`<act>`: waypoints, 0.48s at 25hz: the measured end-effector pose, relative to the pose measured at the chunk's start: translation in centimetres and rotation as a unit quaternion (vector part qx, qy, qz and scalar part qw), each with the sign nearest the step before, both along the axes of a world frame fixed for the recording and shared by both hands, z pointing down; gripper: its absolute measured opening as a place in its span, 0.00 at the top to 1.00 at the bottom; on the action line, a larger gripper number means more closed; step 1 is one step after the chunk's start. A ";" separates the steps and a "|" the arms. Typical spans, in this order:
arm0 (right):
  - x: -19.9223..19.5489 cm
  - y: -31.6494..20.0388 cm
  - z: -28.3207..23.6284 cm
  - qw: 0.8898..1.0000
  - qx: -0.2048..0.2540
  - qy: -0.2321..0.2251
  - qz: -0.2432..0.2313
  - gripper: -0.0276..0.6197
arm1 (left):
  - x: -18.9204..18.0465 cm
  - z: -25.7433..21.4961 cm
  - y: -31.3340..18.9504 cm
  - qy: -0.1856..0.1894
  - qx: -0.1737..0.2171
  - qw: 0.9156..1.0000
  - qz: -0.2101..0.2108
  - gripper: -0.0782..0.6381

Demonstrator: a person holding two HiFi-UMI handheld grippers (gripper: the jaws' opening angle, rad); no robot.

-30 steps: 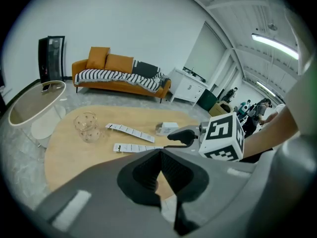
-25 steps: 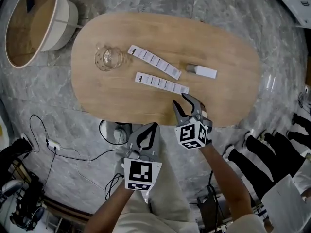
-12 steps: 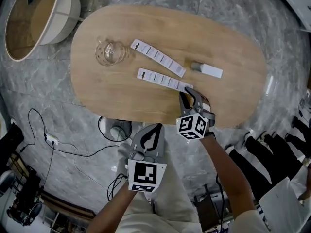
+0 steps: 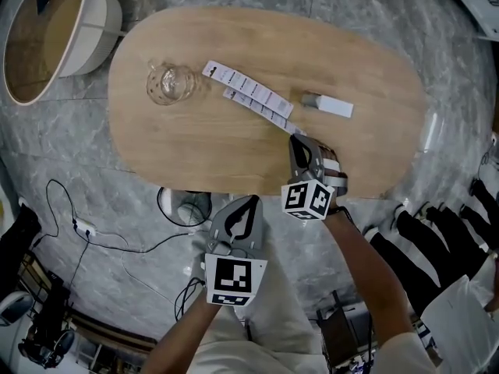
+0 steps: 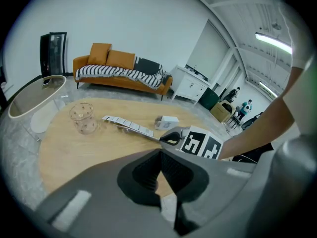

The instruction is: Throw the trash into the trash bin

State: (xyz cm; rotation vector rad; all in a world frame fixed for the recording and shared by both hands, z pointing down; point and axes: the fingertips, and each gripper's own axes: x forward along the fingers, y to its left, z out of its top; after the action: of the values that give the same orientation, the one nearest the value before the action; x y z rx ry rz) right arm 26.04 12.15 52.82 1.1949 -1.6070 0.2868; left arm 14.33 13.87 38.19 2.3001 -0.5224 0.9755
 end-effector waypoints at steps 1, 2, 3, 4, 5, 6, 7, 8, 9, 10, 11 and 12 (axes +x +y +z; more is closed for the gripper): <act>-0.1 0.0 -0.3 1.000 0.002 -0.006 0.003 0.91 | -0.1 0.0 0.0 0.001 0.001 1.000 0.000 0.89; -0.2 0.0 -0.7 1.000 0.004 -0.015 0.008 0.91 | -0.1 -0.1 0.0 0.002 0.002 1.000 -0.001 0.89; -0.4 0.0 -1.1 0.999 0.004 -0.029 0.016 0.91 | -0.2 -0.1 0.0 0.002 0.002 1.000 -0.002 0.89; -0.7 0.1 -1.5 0.999 0.005 -0.046 0.024 0.91 | -0.4 -0.2 0.1 0.003 0.003 1.000 -0.005 0.89; -1.0 0.2 -2.0 0.997 0.005 -0.065 0.032 0.91 | -0.5 -0.2 0.1 0.003 0.003 1.000 -0.008 0.89; -1.5 0.2 -2.5 0.996 0.005 -0.083 0.038 0.91 | -0.8 -0.3 0.1 0.003 0.003 1.000 -0.012 0.89; -2.0 0.3 -3.0 0.994 0.005 -0.099 0.044 0.91 | -1.1 -0.4 0.0 0.003 0.004 1.000 -0.015 0.89; -2.6 0.2 -3.5 0.992 0.006 -0.113 0.049 0.91 | -1.5 -0.5 -0.1 0.003 0.006 1.000 -0.018 0.89; -3.2 0.2 -3.9 0.991 0.007 -0.125 0.053 0.91 | -1.9 -0.5 -0.2 0.003 0.008 1.000 -0.021 0.89; -3.8 0.1 -4.4 0.989 0.009 -0.136 0.055 0.91 | -2.2 -0.6 -0.3 0.003 0.009 1.000 -0.023 0.89; -4.4 0.0 -4.8 0.987 0.009 -0.148 0.056 0.91 | -2.6 -0.6 -0.4 0.003 0.010 1.000 -0.027 0.89; -5.2 -0.1 -5.2 0.985 0.007 -0.161 0.057 0.91 | -3.0 -0.7 -0.4 0.003 0.011 0.999 -0.031 0.89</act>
State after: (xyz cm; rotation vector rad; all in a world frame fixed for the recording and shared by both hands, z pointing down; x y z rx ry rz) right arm 20.89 12.08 47.59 1.3044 -1.8210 0.5671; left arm 11.36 13.43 37.53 2.2924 -0.6014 0.9371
